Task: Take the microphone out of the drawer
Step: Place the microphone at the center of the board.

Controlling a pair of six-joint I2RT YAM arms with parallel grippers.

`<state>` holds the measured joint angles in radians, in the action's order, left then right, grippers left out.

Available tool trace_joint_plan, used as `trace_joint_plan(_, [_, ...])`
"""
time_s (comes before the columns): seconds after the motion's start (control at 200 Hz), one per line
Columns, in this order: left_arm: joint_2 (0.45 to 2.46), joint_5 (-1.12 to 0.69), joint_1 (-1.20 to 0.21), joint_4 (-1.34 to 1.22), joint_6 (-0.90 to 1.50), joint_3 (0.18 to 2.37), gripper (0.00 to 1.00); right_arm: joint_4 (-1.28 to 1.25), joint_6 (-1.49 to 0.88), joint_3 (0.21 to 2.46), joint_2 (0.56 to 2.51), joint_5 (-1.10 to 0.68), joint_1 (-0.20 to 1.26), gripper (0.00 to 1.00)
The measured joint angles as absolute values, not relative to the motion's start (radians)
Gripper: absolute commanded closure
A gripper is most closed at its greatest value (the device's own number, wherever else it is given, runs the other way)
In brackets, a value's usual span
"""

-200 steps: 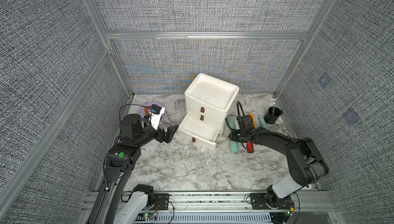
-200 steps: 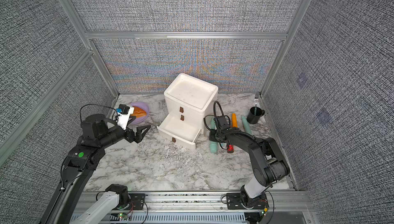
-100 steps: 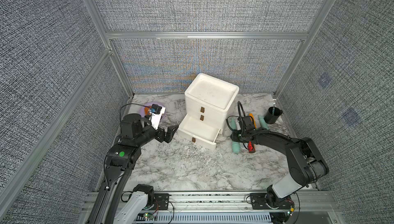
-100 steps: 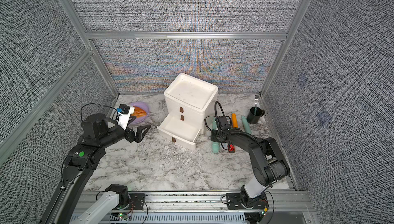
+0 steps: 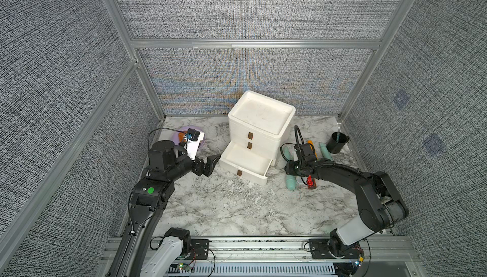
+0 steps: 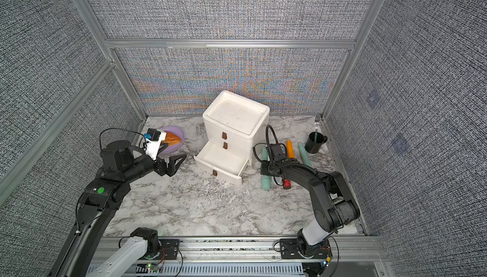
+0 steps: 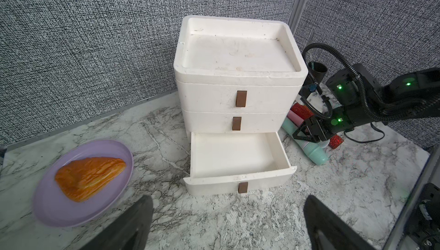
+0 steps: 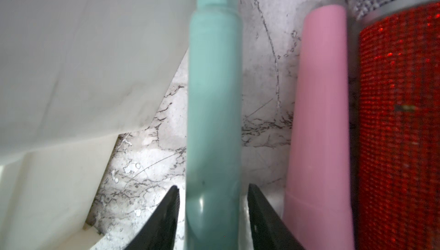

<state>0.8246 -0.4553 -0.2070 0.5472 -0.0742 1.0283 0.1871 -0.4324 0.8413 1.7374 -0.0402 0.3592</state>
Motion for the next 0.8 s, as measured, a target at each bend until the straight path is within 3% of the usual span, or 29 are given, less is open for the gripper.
trace_joint_plan(0.37, [0.830, -0.464, -0.207, 0.547, -0.074, 1.028, 0.00, 0.236, -0.421, 0.878, 1.649, -0.034, 0.359, 0.39])
trace_joint_plan(0.48, [0.831, -0.469, -0.207, 0.547, -0.074, 1.028, 0.00, 0.266, -0.409, 0.911, 1.600, -0.027, 0.352, 0.23])
trace_joint_plan(0.54, [0.837, -0.471, -0.207, 0.547, -0.074, 1.028, 0.00, 0.284, -0.395, 0.937, 1.573, -0.024, 0.337, 0.03])
trace_joint_plan(0.801, [0.878, -0.469, -0.207, 0.538, -0.028, 1.045, 0.00, 0.334, -0.319, 1.102, 1.539, -0.076, 0.187, 0.02])
